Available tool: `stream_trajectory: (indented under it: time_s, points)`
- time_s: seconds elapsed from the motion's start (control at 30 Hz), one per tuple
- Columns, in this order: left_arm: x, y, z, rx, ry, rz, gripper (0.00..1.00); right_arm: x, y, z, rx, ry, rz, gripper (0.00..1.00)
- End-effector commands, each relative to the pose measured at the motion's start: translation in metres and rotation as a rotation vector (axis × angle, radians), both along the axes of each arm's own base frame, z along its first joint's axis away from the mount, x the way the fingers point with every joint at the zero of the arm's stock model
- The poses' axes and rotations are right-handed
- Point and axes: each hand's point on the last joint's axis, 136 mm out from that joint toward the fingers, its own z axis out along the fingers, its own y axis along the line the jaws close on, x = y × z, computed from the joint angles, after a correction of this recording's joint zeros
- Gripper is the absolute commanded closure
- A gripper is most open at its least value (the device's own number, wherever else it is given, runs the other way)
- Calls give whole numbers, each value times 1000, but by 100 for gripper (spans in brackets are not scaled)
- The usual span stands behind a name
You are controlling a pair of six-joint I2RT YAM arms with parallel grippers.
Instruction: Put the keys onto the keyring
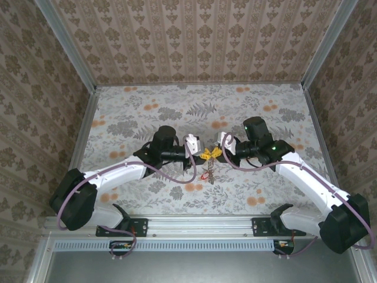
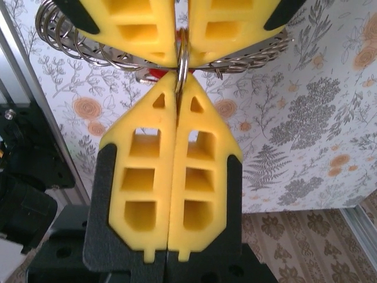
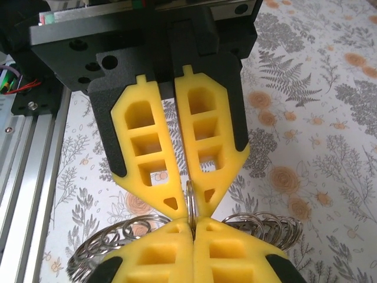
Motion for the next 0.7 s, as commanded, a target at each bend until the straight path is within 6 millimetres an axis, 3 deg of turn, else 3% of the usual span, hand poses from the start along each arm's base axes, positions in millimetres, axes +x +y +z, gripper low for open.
stream_trajectory:
  time_s: [0.0, 0.13, 0.47, 0.67]
  points:
    - [2, 2, 13, 26, -76, 12, 86, 2, 2, 17, -12, -41, 14, 98]
    - [7, 3, 8, 76, -112, 43, 83, 2, 2, 14, -64, -42, 20, 98]
    - [4, -3, 17, 26, -116, 24, 83, -3, 3, 9, -138, -35, 31, 98]
    - [-1, -7, 20, 11, -99, -8, 100, -3, 1, 4, -191, -23, 26, 96]
